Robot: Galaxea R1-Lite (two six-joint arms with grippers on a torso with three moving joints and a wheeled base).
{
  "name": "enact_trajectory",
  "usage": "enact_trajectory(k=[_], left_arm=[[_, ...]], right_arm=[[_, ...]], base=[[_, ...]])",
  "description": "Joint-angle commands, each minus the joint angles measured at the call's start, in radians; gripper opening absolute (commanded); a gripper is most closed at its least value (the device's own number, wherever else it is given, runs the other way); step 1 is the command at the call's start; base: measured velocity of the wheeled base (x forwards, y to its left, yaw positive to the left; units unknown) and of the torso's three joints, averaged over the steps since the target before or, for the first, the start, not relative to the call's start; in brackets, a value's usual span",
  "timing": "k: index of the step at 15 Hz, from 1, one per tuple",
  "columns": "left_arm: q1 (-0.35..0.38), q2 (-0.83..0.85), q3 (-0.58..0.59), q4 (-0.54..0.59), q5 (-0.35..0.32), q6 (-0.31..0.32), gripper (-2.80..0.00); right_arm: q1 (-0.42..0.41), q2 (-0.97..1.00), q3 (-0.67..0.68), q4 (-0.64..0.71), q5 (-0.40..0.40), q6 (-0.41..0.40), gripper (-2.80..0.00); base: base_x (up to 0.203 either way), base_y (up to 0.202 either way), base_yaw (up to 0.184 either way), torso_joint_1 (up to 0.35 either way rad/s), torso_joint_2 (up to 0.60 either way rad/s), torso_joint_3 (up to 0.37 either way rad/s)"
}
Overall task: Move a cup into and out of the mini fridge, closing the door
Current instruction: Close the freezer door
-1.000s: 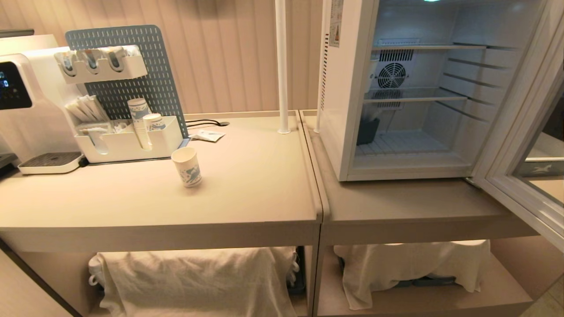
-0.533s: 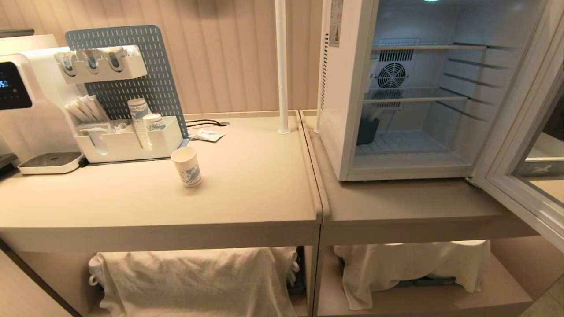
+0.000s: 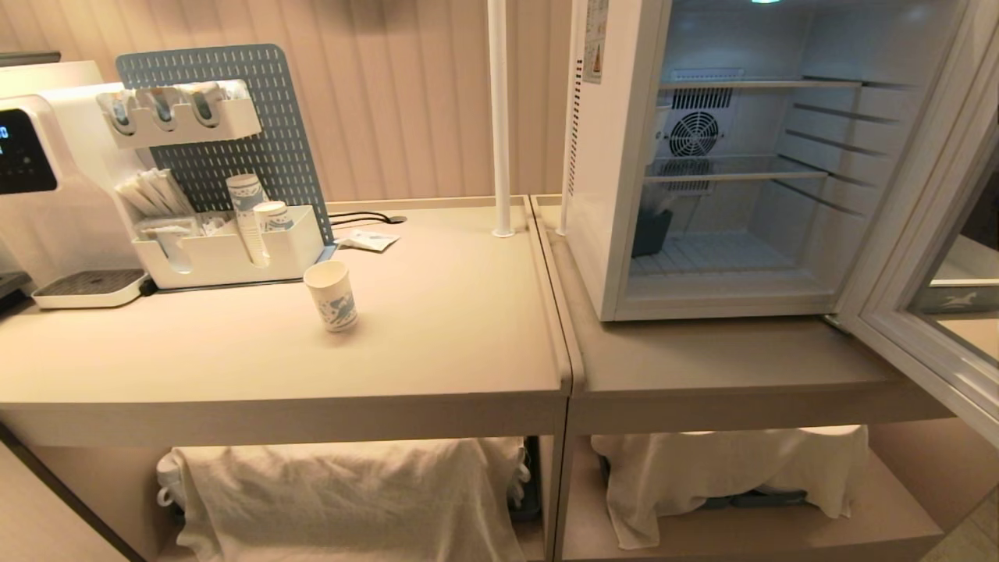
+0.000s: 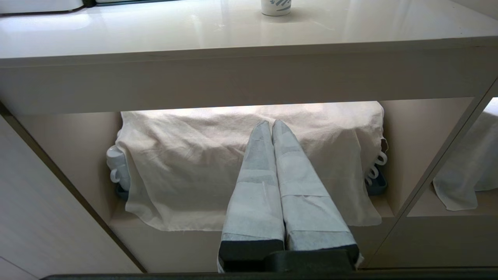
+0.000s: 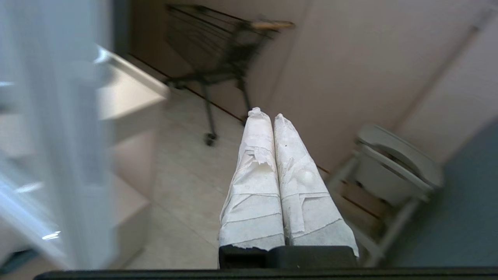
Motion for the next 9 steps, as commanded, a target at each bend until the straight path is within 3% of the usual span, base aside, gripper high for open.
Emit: enact_trajectory(k=[1, 3, 4, 6, 8, 9], left_arm=[[0.000, 0.000, 0.000, 0.000, 0.000, 0.000, -2.80], [0.000, 0.000, 0.000, 0.000, 0.000, 0.000, -2.80], [0.000, 0.000, 0.000, 0.000, 0.000, 0.000, -2.80], [0.000, 0.000, 0.000, 0.000, 0.000, 0.000, -2.80], [0.000, 0.000, 0.000, 0.000, 0.000, 0.000, -2.80], [0.000, 0.000, 0.000, 0.000, 0.000, 0.000, -2.80]], right_arm=[[-0.161, 0.082, 0.046, -0.023, 0.140, 0.044, -2.80], [-0.267, 0.105, 0.061, -0.036, 0.289, 0.064, -2.80], [-0.301, 0.108, 0.063, -0.050, 0.312, 0.071, -2.80], [-0.316, 0.109, 0.069, -0.090, 0.286, 0.089, -2.80], [-0.319, 0.132, 0.067, -0.117, 0.181, 0.092, -2.80], [-0.337, 0.135, 0.067, -0.129, 0.184, 0.089, -2.80]], base=[[0.000, 0.000, 0.000, 0.000, 0.00, 0.000], [0.000, 0.000, 0.000, 0.000, 0.00, 0.000], [0.000, 0.000, 0.000, 0.000, 0.00, 0.000], [0.000, 0.000, 0.000, 0.000, 0.00, 0.000], [0.000, 0.000, 0.000, 0.000, 0.00, 0.000], [0.000, 0.000, 0.000, 0.000, 0.00, 0.000]])
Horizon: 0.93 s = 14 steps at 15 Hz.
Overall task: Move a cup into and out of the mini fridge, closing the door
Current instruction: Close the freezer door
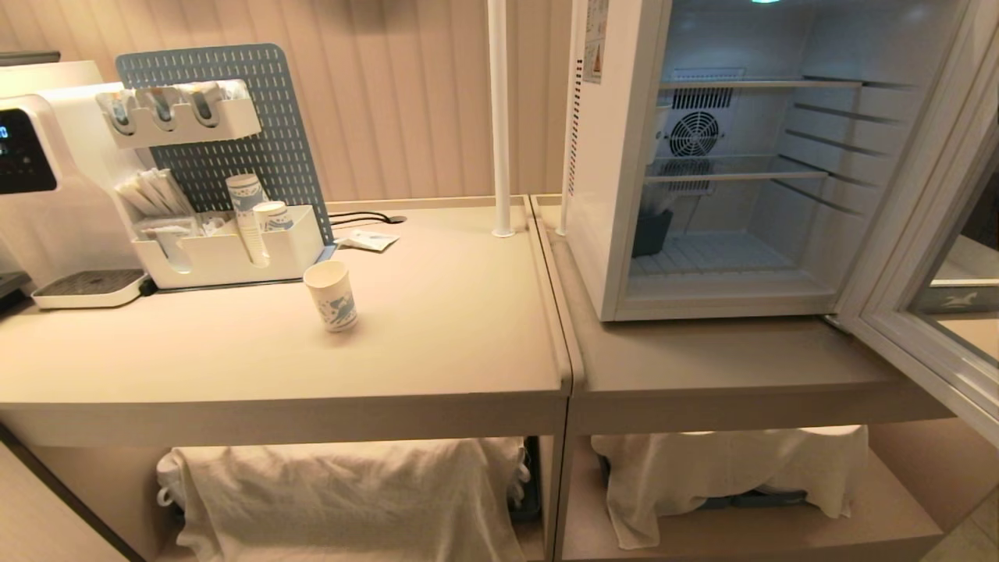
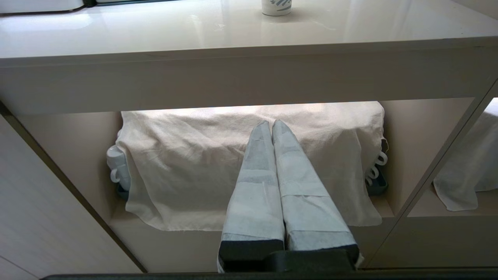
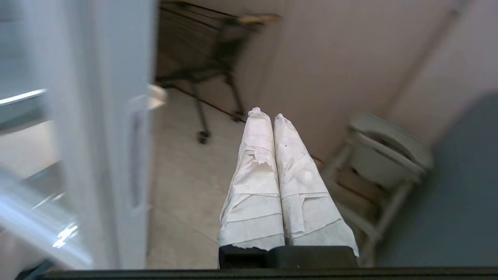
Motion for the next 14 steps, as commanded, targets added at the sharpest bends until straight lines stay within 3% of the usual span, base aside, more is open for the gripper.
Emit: enact_trajectory(k=[1, 2, 4, 5, 7, 14], left_arm=[[0.000, 0.000, 0.000, 0.000, 0.000, 0.000, -2.80], [0.000, 0.000, 0.000, 0.000, 0.000, 0.000, -2.80], [0.000, 0.000, 0.000, 0.000, 0.000, 0.000, -2.80], [0.000, 0.000, 0.000, 0.000, 0.000, 0.000, -2.80], [0.000, 0.000, 0.000, 0.000, 0.000, 0.000, -2.80], [0.000, 0.000, 0.000, 0.000, 0.000, 0.000, -2.80]], right_arm=[[-0.033, 0.021, 0.006, -0.003, 0.021, -0.005, -2.80], [-0.050, 0.020, 0.019, -0.002, 0.089, -0.003, -2.80], [-0.103, 0.011, 0.035, 0.004, 0.329, -0.005, -2.80], [-0.164, 0.011, 0.043, 0.004, 0.378, -0.006, -2.80], [-0.250, 0.013, 0.076, -0.008, 0.392, -0.005, -2.80], [-0.285, 0.028, 0.207, -0.212, 0.327, -0.049, -2.80]], base=[[0.000, 0.000, 0.000, 0.000, 0.00, 0.000], [0.000, 0.000, 0.000, 0.000, 0.00, 0.000], [0.000, 0.000, 0.000, 0.000, 0.00, 0.000], [0.000, 0.000, 0.000, 0.000, 0.00, 0.000], [0.000, 0.000, 0.000, 0.000, 0.00, 0.000], [0.000, 0.000, 0.000, 0.000, 0.00, 0.000]])
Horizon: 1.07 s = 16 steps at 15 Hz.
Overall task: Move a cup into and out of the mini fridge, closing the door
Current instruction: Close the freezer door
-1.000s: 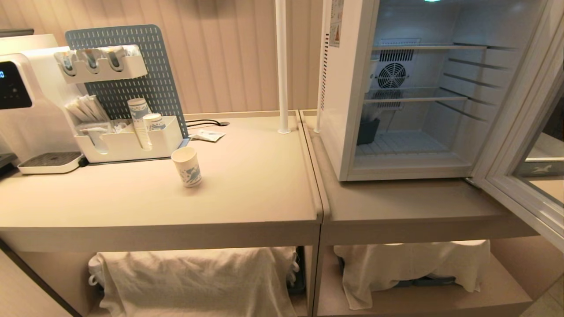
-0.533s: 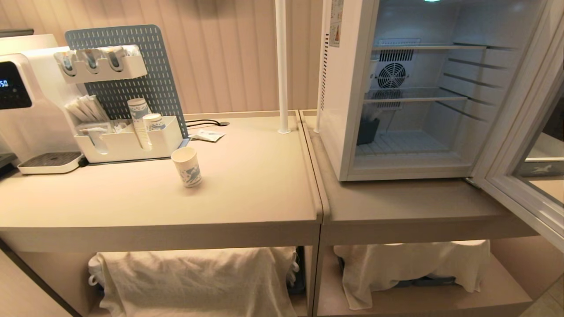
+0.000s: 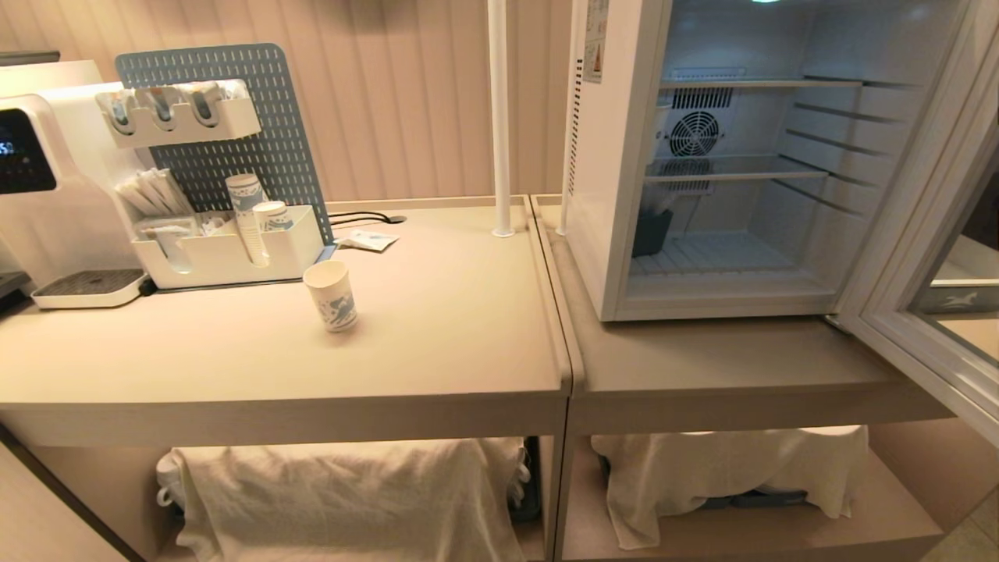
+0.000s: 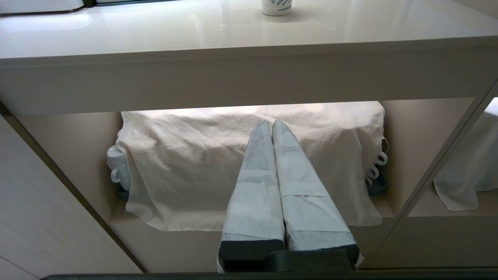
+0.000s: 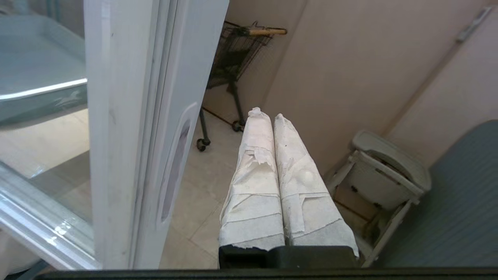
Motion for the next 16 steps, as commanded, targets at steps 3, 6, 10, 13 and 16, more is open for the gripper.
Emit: enact_trajectory(k=[3, 6, 10, 13, 16], left_arm=[[0.000, 0.000, 0.000, 0.000, 0.000, 0.000, -2.80], [0.000, 0.000, 0.000, 0.000, 0.000, 0.000, -2.80], [0.000, 0.000, 0.000, 0.000, 0.000, 0.000, -2.80], [0.000, 0.000, 0.000, 0.000, 0.000, 0.000, -2.80], [0.000, 0.000, 0.000, 0.000, 0.000, 0.000, -2.80]], right_arm=[[-0.003, 0.056, 0.069, -0.077, -0.082, -0.001, -2.80], [-0.044, 0.111, 0.067, -0.199, -0.095, -0.010, -2.80], [-0.114, 0.131, 0.061, -0.241, -0.103, -0.015, -2.80], [-0.150, 0.161, 0.063, -0.280, -0.103, -0.006, -2.80], [-0.146, 0.159, 0.075, -0.280, -0.093, 0.002, -2.80]], base=[[0.000, 0.000, 0.000, 0.000, 0.00, 0.000], [0.000, 0.000, 0.000, 0.000, 0.00, 0.000], [0.000, 0.000, 0.000, 0.000, 0.00, 0.000], [0.000, 0.000, 0.000, 0.000, 0.00, 0.000], [0.000, 0.000, 0.000, 0.000, 0.00, 0.000]])
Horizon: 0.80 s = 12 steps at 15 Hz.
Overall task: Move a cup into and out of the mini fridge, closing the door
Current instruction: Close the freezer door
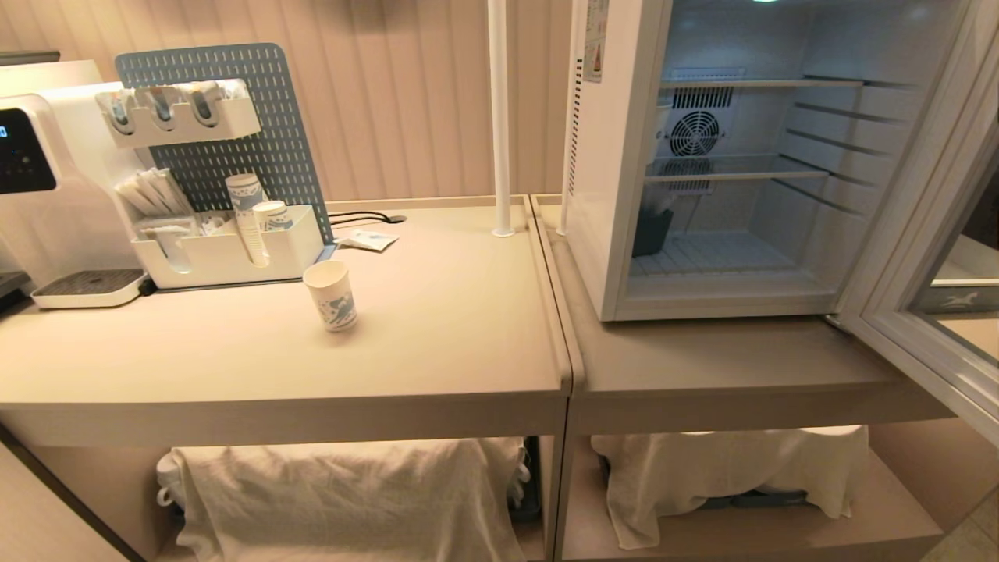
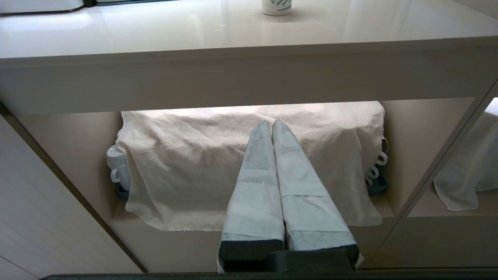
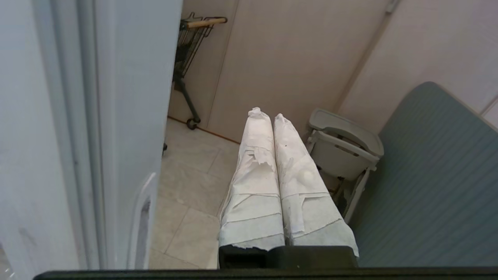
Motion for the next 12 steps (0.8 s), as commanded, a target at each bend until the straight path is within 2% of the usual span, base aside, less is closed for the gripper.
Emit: enact_trajectory(k=[1, 3, 7, 12], left_arm=[[0.000, 0.000, 0.000, 0.000, 0.000, 0.000, -2.80], [0.000, 0.000, 0.000, 0.000, 0.000, 0.000, -2.80], [0.000, 0.000, 0.000, 0.000, 0.000, 0.000, -2.80], [0.000, 0.000, 0.000, 0.000, 0.000, 0.000, -2.80]], right_arm=[[0.004, 0.000, 0.010, 0.005, 0.018, 0.015, -2.80], [0.011, 0.002, 0.015, 0.019, 0.088, 0.050, -2.80], [0.039, 0.002, 0.013, 0.033, 0.158, 0.098, -2.80], [0.098, -0.004, 0.006, 0.038, 0.177, 0.114, -2.80]], base=[[0.000, 0.000, 0.000, 0.000, 0.00, 0.000], [0.000, 0.000, 0.000, 0.000, 0.00, 0.000], [0.000, 0.000, 0.000, 0.000, 0.00, 0.000], [0.000, 0.000, 0.000, 0.000, 0.00, 0.000]])
